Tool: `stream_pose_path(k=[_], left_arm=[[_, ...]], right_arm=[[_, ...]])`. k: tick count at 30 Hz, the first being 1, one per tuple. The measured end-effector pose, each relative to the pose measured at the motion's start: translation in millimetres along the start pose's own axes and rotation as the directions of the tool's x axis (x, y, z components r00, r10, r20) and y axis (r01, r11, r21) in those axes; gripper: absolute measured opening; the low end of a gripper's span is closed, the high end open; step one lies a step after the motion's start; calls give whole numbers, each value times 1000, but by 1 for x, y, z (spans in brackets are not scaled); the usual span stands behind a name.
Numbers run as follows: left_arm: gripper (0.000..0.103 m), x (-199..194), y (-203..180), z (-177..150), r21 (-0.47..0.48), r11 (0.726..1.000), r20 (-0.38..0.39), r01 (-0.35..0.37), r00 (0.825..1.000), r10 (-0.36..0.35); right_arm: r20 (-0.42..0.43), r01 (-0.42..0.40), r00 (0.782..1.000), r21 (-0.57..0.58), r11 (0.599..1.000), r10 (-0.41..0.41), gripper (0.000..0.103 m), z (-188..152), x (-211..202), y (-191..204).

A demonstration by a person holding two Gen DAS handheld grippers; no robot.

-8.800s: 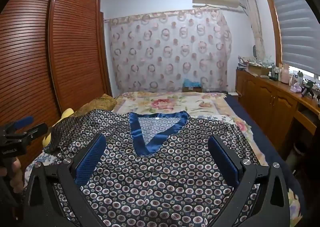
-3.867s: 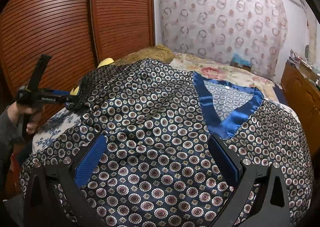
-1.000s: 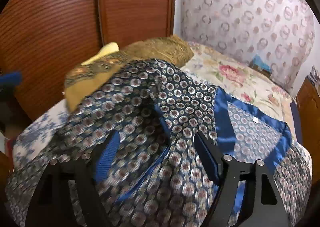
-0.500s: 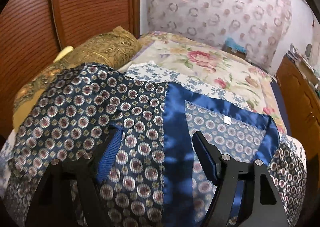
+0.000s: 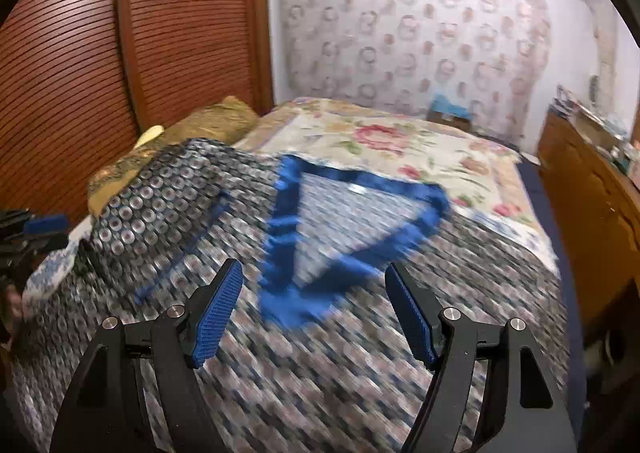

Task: Fold small clothes

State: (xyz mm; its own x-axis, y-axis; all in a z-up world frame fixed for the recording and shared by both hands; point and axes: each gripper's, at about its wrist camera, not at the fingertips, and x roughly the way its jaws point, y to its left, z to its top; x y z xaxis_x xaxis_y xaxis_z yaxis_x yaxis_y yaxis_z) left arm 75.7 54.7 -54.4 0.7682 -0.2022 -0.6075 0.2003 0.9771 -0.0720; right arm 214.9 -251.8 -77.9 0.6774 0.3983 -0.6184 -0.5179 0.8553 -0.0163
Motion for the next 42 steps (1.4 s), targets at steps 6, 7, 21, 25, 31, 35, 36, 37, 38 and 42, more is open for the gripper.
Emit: stream_pose_path(k=[6,7,21,25,31,35,36,37,38,42], left_arm=[[24,33,-25,1,41,998,-77,46,996,-43],[24,42,-28,1,45,997,-100,60,993,-55],[24,103,-49,-6,75,996,-242,45,970,-26],[26,104,-47,-5,63,996,-234,65,971,-48],[44,106,-49,-4,62,991,-240,118,966,-100],[51,108,-51,-3,68,989,-243,131,964,-111],[51,108,-52,-3,73,989,-244,128,964,-106],[51,108,-54,-3,80,989,-245,124,964,-101],[51,108,-54,-3,83,989,-245,122,965,-98],[52,108,-55,-4,91,989,-245,116,965,-90]], right_arm=[[-25,128,992,30,991,-127,76,-43,-36,-48],[-33,154,988,40,987,-152,76,-51,-41,-58],[-135,257,963,204,945,-233,76,-125,-73,-157],[-141,260,962,224,939,-232,76,-135,-77,-167],[-149,244,966,250,937,-211,76,-144,-80,-179],[-149,224,970,264,938,-189,72,-145,-82,-182],[-150,221,971,266,938,-187,70,-145,-82,-182],[-150,219,971,268,938,-184,67,-146,-83,-183],[-149,216,972,274,937,-181,65,-146,-83,-183],[-159,217,971,284,934,-177,58,-148,-83,-187]])
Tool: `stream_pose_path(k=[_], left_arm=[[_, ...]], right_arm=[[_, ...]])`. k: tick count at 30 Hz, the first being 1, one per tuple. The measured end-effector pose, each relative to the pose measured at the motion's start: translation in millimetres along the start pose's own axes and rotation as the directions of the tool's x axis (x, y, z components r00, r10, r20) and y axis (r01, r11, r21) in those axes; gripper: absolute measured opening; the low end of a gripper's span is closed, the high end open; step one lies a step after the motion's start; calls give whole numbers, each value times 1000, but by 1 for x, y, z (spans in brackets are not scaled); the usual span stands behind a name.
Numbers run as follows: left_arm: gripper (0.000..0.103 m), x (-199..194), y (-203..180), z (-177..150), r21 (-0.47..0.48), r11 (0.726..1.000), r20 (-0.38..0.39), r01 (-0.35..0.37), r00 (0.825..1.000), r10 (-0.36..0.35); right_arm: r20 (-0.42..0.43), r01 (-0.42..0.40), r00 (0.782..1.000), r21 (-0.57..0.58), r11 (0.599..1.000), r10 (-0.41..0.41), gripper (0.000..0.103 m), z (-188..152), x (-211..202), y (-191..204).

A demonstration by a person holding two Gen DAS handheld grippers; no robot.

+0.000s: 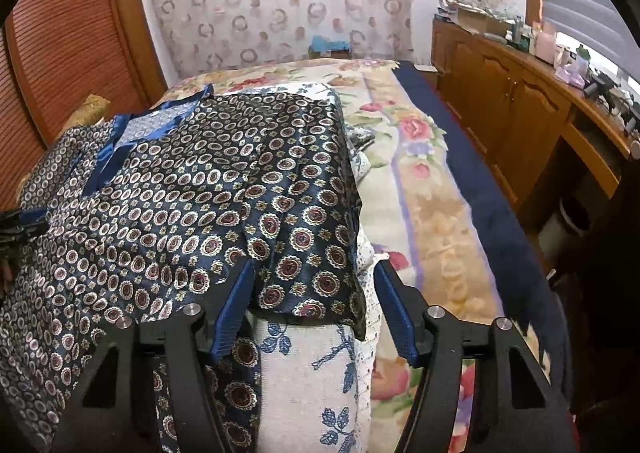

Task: Fold small clothes

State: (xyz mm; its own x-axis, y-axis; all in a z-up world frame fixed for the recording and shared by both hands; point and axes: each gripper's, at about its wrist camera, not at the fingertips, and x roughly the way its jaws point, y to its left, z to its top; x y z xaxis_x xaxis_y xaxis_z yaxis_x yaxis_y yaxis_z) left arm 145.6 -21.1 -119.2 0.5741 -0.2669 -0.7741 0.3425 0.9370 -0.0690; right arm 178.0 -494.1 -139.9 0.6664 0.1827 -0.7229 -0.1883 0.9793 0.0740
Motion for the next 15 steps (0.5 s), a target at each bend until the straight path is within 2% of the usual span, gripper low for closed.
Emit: stream_pose_path(k=[5,8,10,12,13,15], left_arm=[[52,1,-4,0,19,1000,-2,-24,1000,24],[52,1,-3,0,16,1000,-2,-21,1000,21],[52,1,-3,0,17,1000,-2,-26,1000,26],[52,0,-3,0,15,999,-2,-30,1000,30],[52,0,-3,0,8,999,0,-32,999,32],[52,-3,-2,0,-13,999,7,-35,999,35]], right_arm=[[-41,-8,999,-5,1000,7,39,-2,10,1],[-38,-10,999,-18,1000,9,34,-3,10,4],[-31,21,999,-52,998,-22,29,-3,8,8],[-25,58,998,-89,994,-61,19,-3,8,11],[-26,81,996,-110,991,-84,11,-3,7,13],[-31,92,995,-150,984,-97,4,-2,7,18]])
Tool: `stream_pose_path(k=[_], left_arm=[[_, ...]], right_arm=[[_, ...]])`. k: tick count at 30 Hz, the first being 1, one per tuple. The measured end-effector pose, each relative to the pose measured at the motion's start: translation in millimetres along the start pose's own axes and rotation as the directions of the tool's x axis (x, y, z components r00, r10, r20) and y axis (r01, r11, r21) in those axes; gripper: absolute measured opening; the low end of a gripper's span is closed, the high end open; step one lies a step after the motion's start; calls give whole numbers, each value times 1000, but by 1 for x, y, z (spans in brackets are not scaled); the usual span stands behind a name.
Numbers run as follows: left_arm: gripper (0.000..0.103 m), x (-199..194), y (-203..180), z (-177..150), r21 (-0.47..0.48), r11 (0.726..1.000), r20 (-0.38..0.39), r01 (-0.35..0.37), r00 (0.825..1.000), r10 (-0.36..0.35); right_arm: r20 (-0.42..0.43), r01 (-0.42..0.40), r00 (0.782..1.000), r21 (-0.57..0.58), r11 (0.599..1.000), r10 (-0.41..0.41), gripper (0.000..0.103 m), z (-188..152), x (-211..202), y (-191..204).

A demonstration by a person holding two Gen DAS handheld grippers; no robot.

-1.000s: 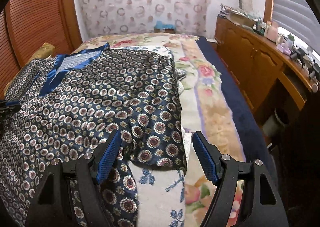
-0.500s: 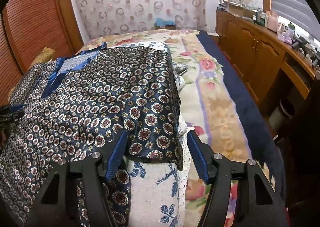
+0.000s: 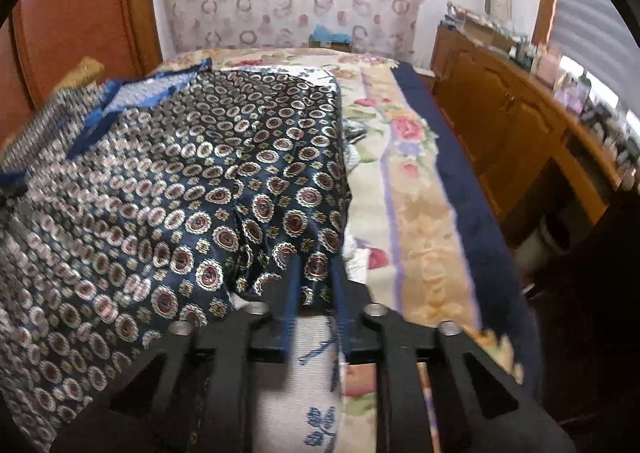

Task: Fold small clothes

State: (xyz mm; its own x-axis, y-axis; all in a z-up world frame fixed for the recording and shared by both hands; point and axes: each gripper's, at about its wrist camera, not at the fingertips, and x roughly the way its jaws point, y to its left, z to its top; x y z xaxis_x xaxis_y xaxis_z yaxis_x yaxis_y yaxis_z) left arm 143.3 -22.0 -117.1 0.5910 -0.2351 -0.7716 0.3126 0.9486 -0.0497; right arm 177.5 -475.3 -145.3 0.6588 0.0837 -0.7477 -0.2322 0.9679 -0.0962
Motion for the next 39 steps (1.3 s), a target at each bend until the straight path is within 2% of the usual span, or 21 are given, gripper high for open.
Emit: stream_pose_path(k=[3,8,15,18,22,29,31,34,36,37,38,39], left_arm=[[52,-12,-1,1,-24,1000,40,-4,999,4],[52,-36,-7,3,-39,999,112,-15,994,19],[52,-62,-12,8,-57,998,195,-27,980,37],[52,-71,-14,8,-66,997,225,-30,973,44],[52,-77,-17,6,-73,997,244,-35,968,52],[52,-82,-18,1,-88,996,270,-34,961,56],[52,-83,-18,0,-88,996,275,-29,960,52],[52,-84,-22,-1,-85,996,277,-19,960,42],[52,-84,-24,-1,-81,997,277,-17,960,39],[52,-84,-26,-1,-75,997,276,-17,961,37],[52,-83,-27,-1,-72,997,275,-17,961,36],[52,-83,-28,-1,-71,997,274,-16,961,35]], right_arm=[[5,4,1000,-24,1000,-4,3,4,-2,4],[81,-28,996,-14,1000,29,2,21,-16,9],[157,-111,981,-51,993,117,2,48,-31,44],[150,-156,974,-93,983,168,2,51,-29,71],[99,-194,973,-133,972,208,2,47,-16,97],[29,-217,975,-115,969,221,2,32,8,108],[31,-207,977,-108,972,211,2,31,7,106],[92,-198,974,-78,977,205,2,32,-11,93],[144,-168,975,-38,985,172,8,36,-25,75],[159,-148,976,-25,989,150,21,38,-29,68],[173,-121,978,-4,993,120,27,39,-31,58],[175,-91,981,19,996,86,27,41,-32,46]])
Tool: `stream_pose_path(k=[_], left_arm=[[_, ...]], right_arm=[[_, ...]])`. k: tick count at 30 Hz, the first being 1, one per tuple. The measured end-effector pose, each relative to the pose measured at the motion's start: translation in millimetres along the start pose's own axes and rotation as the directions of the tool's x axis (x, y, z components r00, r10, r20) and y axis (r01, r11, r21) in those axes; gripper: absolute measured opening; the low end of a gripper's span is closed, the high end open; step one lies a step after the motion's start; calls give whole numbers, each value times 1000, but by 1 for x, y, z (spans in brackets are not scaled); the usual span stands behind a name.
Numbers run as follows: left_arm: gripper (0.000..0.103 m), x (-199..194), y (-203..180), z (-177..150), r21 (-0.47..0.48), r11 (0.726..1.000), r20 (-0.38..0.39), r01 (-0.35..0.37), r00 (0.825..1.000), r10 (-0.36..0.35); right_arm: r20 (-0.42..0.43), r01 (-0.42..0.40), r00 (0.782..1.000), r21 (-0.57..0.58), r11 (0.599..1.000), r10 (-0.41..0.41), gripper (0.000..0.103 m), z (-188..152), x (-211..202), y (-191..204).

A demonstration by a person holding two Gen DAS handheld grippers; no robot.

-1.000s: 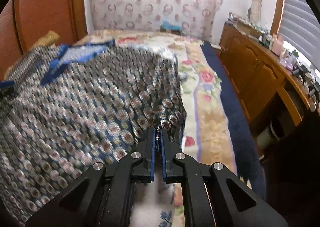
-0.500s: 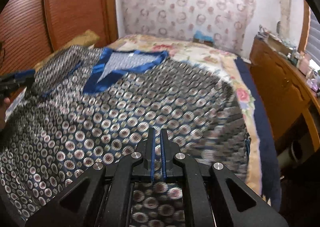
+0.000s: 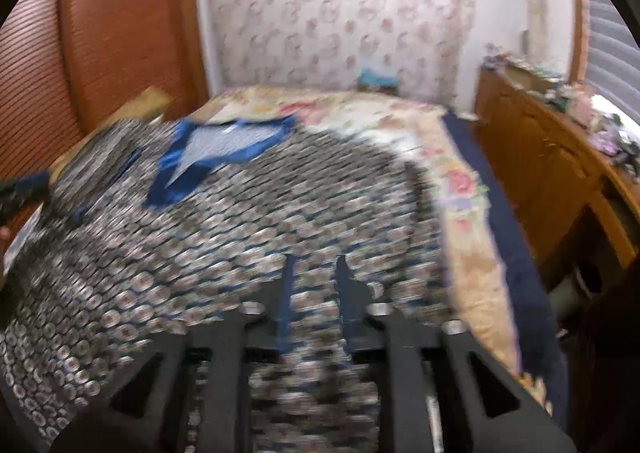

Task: Fold small clothes

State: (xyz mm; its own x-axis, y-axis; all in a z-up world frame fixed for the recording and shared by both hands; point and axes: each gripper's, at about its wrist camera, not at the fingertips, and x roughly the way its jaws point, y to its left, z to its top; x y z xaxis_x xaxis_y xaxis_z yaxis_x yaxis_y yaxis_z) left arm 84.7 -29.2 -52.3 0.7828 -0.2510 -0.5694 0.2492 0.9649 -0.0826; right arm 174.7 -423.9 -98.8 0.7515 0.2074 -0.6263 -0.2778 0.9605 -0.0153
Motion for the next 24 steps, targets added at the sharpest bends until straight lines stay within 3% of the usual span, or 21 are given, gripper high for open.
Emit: stream_pose_path(k=[3,12,17,21,22,24], left_arm=[[52,0,-3,0,3,1000,-1,11,1000,-11],[52,4,-9,-3,18,1000,-20,25,999,-25],[52,5,-8,-4,16,1000,-26,26,999,-26],[52,5,-7,-4,13,999,-26,29,999,-29],[52,5,-7,-5,12,1000,-26,29,999,-28],[52,4,-6,-5,12,1000,-25,28,999,-28]], right_arm=[[-52,80,996,34,996,-79,30,-1,10,-29],[-199,75,979,100,992,-53,33,-27,44,-56],[-186,40,982,113,993,-19,31,-29,45,-63],[-183,61,982,72,996,-47,15,-28,43,-60],[-182,80,981,55,995,-68,4,-28,42,-61],[-174,101,980,27,995,-95,2,-26,40,-60]])
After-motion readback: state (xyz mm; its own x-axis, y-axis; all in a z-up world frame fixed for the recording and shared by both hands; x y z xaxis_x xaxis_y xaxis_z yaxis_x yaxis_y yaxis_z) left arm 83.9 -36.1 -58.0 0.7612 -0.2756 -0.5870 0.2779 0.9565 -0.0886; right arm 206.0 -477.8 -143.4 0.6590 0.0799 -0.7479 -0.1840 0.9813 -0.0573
